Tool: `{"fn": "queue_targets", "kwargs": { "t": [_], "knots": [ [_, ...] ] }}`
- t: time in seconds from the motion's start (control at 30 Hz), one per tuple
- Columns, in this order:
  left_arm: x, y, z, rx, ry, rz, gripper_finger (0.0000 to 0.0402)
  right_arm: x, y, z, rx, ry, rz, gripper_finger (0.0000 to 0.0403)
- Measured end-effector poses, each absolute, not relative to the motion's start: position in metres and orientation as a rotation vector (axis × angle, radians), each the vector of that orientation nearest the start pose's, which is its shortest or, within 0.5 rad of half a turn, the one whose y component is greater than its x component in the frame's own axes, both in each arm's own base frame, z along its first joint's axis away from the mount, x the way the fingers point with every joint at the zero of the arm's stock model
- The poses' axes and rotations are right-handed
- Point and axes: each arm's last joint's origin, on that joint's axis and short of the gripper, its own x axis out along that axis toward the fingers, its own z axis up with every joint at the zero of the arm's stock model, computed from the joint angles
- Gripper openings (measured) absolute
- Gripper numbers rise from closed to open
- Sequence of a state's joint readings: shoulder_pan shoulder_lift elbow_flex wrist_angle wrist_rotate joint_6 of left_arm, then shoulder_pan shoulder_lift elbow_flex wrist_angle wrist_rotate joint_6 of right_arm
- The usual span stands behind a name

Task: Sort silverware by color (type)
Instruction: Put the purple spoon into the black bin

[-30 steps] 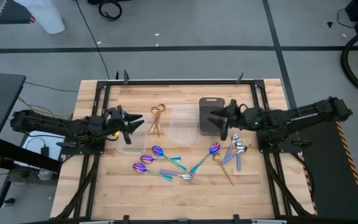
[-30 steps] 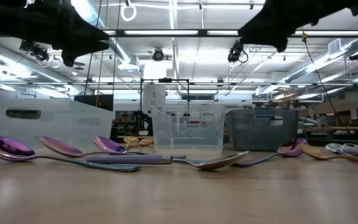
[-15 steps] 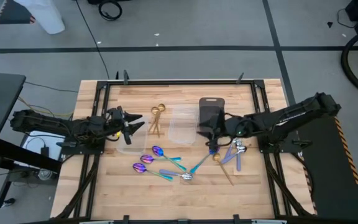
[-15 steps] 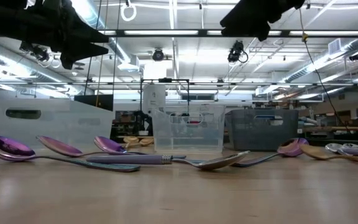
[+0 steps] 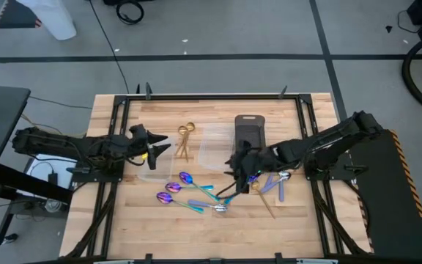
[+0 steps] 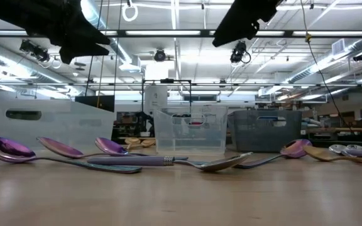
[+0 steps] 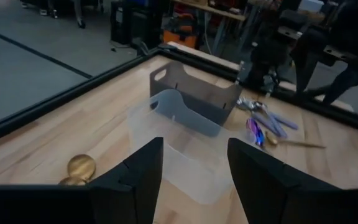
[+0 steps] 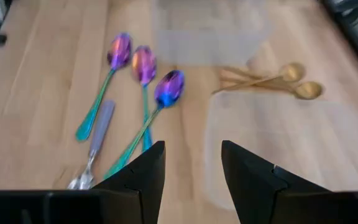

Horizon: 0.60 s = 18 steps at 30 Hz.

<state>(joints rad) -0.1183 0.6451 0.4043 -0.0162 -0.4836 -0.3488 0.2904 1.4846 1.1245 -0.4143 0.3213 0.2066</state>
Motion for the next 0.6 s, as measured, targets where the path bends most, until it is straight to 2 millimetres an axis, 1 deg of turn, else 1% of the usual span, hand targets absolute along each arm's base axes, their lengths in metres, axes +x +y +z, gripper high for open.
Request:
{"fn": "queue_targets", "kwargs": {
  "t": [0.1, 0.27, 0.47, 0.6],
  "knots": [
    [0.154, -0.005, 0.237, -0.243, 0.195, 0.4, 0.0188, 0.311, 0.088, 0.262, -0.049, 0.8, -0.072, 0.0168],
    [0.155, -0.005, 0.236, -0.24, 0.2, 0.401, 0.0188, 0.315, 0.092, 0.243, -0.041, 0.983, -0.063, 0.0168],
    [0.155, -0.005, 0.236, -0.242, 0.2, 0.402, 0.0188, 0.31, 0.094, 0.218, 0.031, 1.206, -0.057, 0.0176],
    [0.155, -0.004, 0.236, -0.237, 0.2, 0.407, 0.0188, 0.302, 0.093, 0.211, 0.093, 1.326, -0.092, 0.0179]
  ]
}}
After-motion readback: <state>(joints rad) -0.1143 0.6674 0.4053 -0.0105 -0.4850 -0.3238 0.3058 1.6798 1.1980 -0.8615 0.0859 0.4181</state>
